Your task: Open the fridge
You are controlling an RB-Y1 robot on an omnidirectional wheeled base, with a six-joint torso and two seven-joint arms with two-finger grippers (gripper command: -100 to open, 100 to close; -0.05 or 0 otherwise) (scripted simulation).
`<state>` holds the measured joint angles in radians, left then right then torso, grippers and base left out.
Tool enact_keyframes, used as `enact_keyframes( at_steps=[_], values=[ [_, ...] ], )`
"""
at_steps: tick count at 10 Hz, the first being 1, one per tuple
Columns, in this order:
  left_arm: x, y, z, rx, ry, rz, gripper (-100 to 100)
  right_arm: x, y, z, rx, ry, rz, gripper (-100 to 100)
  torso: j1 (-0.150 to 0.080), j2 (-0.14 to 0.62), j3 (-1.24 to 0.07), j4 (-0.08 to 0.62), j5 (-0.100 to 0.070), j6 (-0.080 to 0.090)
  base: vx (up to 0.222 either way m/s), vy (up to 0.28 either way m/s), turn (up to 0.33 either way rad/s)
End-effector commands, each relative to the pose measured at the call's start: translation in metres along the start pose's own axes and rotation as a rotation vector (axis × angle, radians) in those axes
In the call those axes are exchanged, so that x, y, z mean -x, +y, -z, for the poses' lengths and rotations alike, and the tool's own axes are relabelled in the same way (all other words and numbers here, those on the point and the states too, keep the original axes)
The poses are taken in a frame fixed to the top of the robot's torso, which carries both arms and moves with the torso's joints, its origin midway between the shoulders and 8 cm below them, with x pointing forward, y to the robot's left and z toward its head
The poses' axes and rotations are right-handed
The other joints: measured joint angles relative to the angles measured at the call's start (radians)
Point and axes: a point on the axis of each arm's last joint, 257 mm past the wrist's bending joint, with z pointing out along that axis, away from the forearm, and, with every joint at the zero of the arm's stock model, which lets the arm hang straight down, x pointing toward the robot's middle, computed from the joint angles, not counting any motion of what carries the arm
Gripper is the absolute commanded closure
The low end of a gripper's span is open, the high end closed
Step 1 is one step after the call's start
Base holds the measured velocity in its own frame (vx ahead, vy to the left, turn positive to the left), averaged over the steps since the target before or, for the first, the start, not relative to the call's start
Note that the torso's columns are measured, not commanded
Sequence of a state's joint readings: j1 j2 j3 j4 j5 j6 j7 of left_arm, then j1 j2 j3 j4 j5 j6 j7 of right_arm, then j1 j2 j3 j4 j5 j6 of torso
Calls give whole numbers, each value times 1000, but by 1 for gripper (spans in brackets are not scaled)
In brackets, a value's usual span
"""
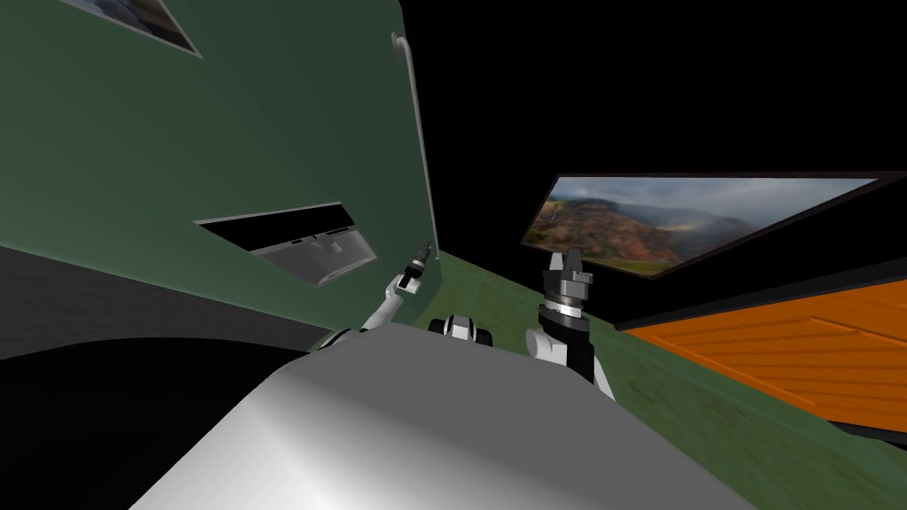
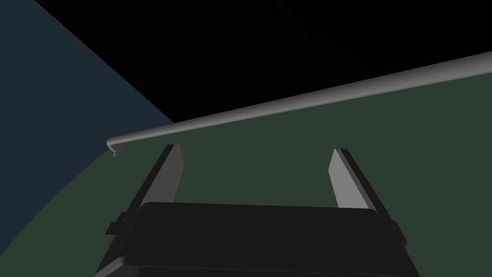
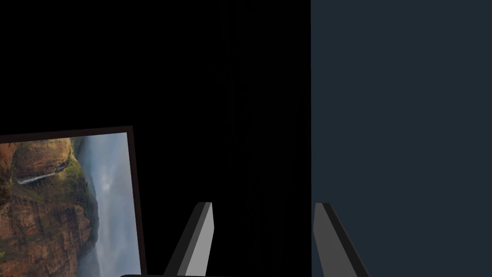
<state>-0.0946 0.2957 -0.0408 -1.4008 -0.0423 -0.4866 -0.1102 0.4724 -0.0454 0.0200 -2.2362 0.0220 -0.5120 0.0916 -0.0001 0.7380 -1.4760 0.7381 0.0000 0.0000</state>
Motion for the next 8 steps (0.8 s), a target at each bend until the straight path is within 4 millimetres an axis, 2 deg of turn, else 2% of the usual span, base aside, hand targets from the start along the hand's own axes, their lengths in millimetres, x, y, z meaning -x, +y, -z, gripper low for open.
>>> enact_keyframes(
  at_steps=[1, 2, 3, 4, 5, 6, 7, 8],
  values=[
    [3, 14, -17, 26, 15, -20, -100, 0, 0, 0, 0, 0, 0, 0, 0, 0, 0, 0, 0, 0, 32, -56, 17],
    [1, 30, -11, 61, 20, -20, -100, 0, 0, 0, 0, 0, 0, 0, -1, 0, 0, 0, 0, 0, 30, -54, 7],
    [4, 29, -24, 56, 25, -34, -100, 0, 0, 0, 0, 0, 0, 0, 0, 0, 0, 0, 0, 0, 33, -60, 22],
    [2, 44, -18, 89, 30, -34, -100, 0, 0, 0, 0, 0, 0, 0, 0, 0, 0, 0, 0, 0, 29, -48, 10],
    [6, 42, -31, 84, 34, -49, -100, 0, 0, 0, 0, 0, 0, 0, 1, 0, 0, 0, 0, 0, 46, -59, 20],
    [4, 56, -26, 115, 38, -49, -100, 0, 0, 0, 0, 0, 0, 0, 0, -1, 0, 0, 0, 0, 39, -50, 9],
    [9, 56, -38, 116, 42, -66, -100, 0, 0, 0, 0, 0, 0, 0, 0, 0, 0, 0, 0, 0, 38, -50, 19],
    [8, 71, -31, 147, 46, -66, -100, 0, 0, 0, 0, 0, 0, 0, 0, 0, 0, 0, 0, 0, 32, -40, 8]
  ],
)
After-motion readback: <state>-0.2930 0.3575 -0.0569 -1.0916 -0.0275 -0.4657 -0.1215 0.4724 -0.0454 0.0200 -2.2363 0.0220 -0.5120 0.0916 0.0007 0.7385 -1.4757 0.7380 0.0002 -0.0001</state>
